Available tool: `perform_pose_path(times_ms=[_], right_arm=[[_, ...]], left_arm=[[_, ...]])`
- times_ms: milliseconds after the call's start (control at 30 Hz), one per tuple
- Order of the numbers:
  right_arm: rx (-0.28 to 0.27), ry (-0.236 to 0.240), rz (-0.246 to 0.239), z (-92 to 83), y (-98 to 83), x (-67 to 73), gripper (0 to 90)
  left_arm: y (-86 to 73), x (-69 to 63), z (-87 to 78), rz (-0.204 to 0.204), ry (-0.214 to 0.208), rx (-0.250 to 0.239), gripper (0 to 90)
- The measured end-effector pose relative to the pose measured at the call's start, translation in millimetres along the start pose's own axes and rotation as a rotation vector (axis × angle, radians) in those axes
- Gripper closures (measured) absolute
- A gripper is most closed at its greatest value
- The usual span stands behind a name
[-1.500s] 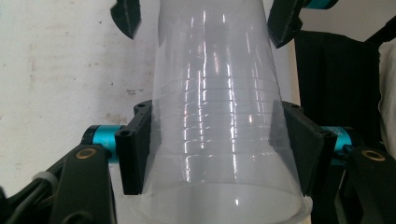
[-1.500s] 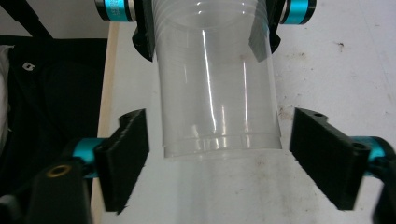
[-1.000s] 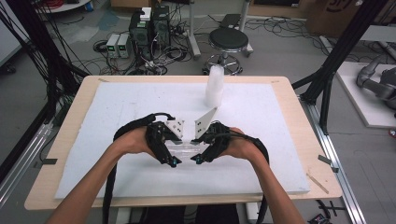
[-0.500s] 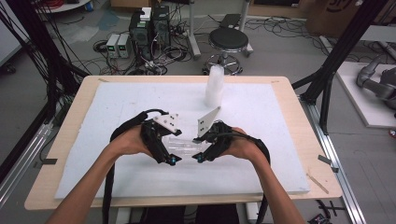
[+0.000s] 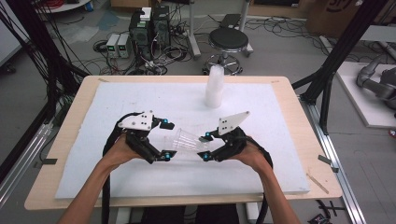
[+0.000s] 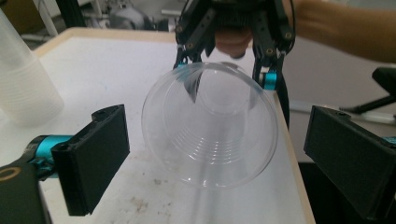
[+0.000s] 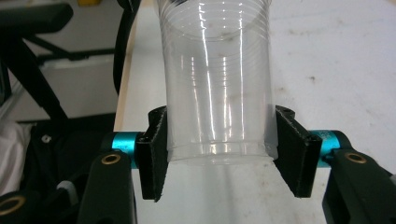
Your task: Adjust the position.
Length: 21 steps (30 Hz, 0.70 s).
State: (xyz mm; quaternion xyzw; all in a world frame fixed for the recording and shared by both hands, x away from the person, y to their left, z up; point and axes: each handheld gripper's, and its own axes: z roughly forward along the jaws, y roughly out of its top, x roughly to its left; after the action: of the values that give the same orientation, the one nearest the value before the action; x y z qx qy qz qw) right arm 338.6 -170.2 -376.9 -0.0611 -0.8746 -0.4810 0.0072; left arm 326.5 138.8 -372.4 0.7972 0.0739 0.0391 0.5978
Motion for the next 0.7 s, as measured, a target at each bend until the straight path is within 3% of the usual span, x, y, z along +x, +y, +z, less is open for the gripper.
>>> perform_pose_path(times_ms=[200, 700], right_arm=[[-0.072, 0.003, 0.011, -0.5, -8.1, 0.7, 43.2], [-0.233, 0.017, 0.007, -4.4, -19.7, 1.2, 43.2]], left_arm=[[-12.5, 0.5, -1.8, -0.012, 0.023, -0.098, 6.7], [-30.5, 3.4, 9.7, -0.056, -0.014, -0.186, 6.7]])
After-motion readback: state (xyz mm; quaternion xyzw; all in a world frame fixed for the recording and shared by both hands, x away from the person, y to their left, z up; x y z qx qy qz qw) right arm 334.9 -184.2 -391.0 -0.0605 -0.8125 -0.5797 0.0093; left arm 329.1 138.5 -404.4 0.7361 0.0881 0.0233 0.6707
